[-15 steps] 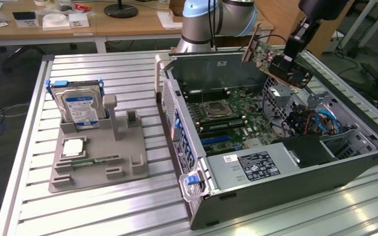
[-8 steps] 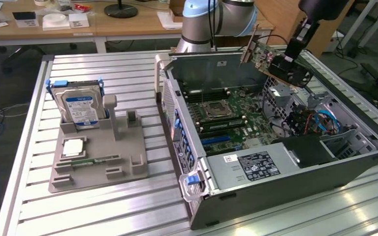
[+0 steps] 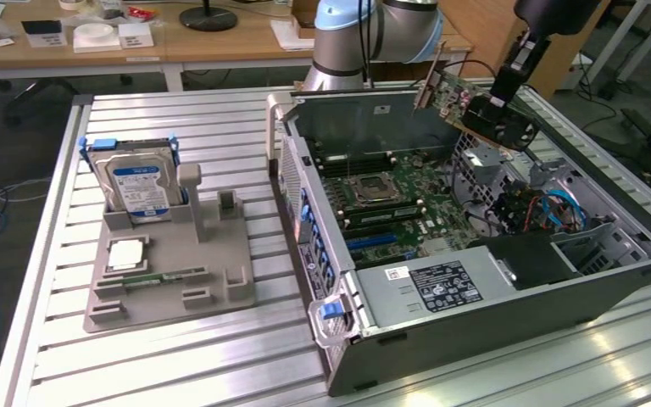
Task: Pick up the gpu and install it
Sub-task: 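Insert the gpu into the slot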
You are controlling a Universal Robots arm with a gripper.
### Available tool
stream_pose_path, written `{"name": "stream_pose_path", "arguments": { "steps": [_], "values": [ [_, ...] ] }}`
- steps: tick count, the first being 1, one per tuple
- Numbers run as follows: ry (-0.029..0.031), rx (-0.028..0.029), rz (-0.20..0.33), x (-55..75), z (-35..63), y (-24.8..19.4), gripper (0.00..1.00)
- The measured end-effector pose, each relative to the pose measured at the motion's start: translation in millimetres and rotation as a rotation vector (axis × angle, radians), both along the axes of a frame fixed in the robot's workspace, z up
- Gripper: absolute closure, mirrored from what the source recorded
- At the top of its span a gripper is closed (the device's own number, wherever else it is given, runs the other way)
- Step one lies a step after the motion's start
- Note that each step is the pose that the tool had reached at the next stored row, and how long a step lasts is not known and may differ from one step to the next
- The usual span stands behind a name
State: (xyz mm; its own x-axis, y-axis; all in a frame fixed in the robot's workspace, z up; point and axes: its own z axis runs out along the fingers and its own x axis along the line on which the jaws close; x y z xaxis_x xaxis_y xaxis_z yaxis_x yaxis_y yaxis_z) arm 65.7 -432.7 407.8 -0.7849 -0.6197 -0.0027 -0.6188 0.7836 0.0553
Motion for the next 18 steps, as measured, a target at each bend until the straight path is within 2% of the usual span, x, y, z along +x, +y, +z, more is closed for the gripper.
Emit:
{"name": "stream_pose_path", "arguments": {
  "steps": [8, 18],
  "values": [
    [-0.0005, 0.0020, 0.087, 0.0, -0.1, 0.0, 0.73],
    [-0.0018, 0.0041, 0.255, 0.0, -0.8, 0.0, 0.73]
  ]
}}
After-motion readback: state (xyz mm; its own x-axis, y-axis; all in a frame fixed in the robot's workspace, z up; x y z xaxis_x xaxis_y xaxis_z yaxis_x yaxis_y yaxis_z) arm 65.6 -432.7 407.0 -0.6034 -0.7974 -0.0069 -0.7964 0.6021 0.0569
